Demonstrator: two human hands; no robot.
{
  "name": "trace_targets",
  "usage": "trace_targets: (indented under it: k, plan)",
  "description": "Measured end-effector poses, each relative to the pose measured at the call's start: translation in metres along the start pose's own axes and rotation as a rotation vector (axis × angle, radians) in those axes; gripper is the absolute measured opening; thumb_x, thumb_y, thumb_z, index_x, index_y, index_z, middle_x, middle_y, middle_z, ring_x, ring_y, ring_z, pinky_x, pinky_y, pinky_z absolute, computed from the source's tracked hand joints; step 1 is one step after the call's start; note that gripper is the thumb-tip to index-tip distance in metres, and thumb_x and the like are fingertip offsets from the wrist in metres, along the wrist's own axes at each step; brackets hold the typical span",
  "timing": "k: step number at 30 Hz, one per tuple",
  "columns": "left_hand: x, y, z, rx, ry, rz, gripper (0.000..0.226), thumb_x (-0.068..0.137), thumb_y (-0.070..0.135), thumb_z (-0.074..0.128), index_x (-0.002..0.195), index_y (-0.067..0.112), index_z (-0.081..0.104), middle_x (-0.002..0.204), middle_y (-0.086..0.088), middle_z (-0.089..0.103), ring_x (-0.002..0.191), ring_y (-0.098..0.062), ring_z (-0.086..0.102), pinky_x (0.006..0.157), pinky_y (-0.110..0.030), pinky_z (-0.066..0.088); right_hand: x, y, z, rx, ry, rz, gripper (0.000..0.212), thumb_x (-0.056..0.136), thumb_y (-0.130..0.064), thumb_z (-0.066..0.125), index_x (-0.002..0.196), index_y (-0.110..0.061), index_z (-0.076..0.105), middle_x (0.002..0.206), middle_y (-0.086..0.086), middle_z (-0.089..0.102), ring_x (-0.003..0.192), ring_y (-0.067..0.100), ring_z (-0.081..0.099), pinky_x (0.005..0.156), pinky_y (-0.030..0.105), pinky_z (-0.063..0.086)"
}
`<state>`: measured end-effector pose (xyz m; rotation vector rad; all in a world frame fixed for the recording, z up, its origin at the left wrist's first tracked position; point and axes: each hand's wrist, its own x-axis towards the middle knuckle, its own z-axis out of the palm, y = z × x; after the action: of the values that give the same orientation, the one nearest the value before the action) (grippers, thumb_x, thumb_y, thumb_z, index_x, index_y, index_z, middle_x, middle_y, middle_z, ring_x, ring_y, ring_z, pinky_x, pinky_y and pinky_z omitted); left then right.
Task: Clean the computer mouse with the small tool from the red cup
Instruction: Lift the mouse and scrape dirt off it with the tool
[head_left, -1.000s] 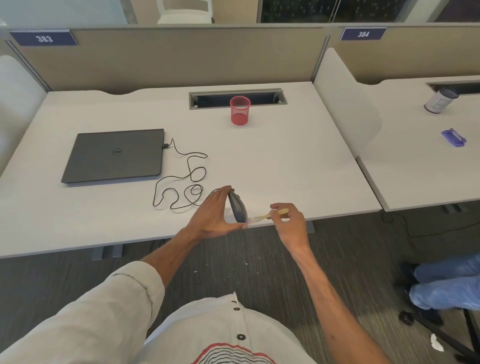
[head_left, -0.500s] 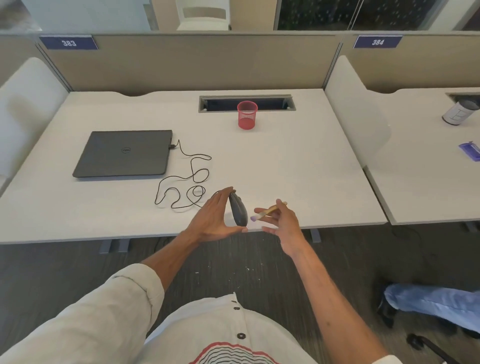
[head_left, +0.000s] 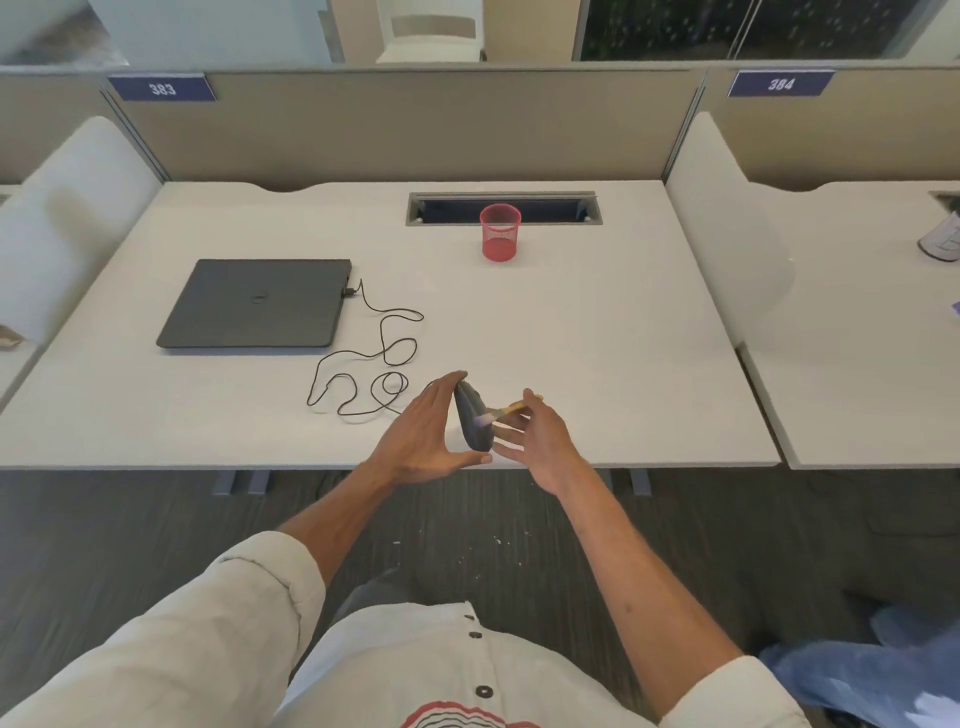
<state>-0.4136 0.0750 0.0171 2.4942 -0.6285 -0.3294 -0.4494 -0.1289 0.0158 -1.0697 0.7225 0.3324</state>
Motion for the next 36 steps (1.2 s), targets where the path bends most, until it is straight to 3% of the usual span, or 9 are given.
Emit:
trace_targets:
  k: [5,15,21,28,36]
  plan:
    - [0.011,-0.005,-0.003,0.003,0.009,-0.019,0.132,0.076,0.075,0.088,0.174,0.023,0.015,0.177,0.001,0.034,0.16,-0.019,0.042,0.129,-0.037,0.038,0.013,-0.005,0.006,-0.033,-0.012,-0.021,0.048,0.119,-0.041,0.044,0.085,-0.013,0.06,0.113,0.014,0.08,0.123,0.039,0.074,0.114,0.059,0.056]
    - [0.077,-0.043,-0.029,0.029,-0.073,-0.046,0.131,0.08,0.073,0.086,0.175,0.022,0.011,0.181,0.001,0.027,0.164,-0.025,0.038,0.133,-0.045,0.039,0.068,-0.04,0.041,-0.117,0.014,-0.089,0.045,0.119,-0.041,0.046,0.089,-0.012,0.063,0.132,0.019,0.077,0.127,0.04,0.071,0.115,0.06,0.055]
    - [0.129,-0.064,-0.042,-0.003,-0.094,-0.053,0.133,0.079,0.064,0.091,0.175,0.019,0.01,0.182,0.0,0.024,0.166,-0.023,0.034,0.133,-0.042,0.037,0.114,-0.065,0.065,-0.147,0.043,-0.062,0.04,0.118,-0.042,0.046,0.108,-0.007,0.064,0.136,0.016,0.076,0.129,0.035,0.072,0.096,0.045,0.059]
    - [0.172,-0.079,-0.055,-0.017,-0.11,-0.032,0.123,0.077,0.059,0.094,0.168,0.016,0.024,0.172,-0.002,0.034,0.151,-0.025,0.049,0.12,-0.042,0.052,0.152,-0.083,0.083,-0.159,0.129,-0.051,0.042,0.119,-0.041,0.045,0.114,-0.006,0.067,0.136,0.017,0.075,0.131,0.035,0.069,0.114,0.055,0.057]
    - [0.201,-0.088,-0.049,-0.074,-0.155,-0.071,0.115,0.075,0.062,0.095,0.16,0.019,0.032,0.159,0.004,0.043,0.136,-0.021,0.056,0.109,-0.044,0.056,0.178,-0.096,0.082,-0.164,0.179,-0.035,0.038,0.119,-0.038,0.045,0.112,-0.006,0.065,0.137,0.019,0.075,0.132,0.033,0.069,0.118,0.055,0.054]
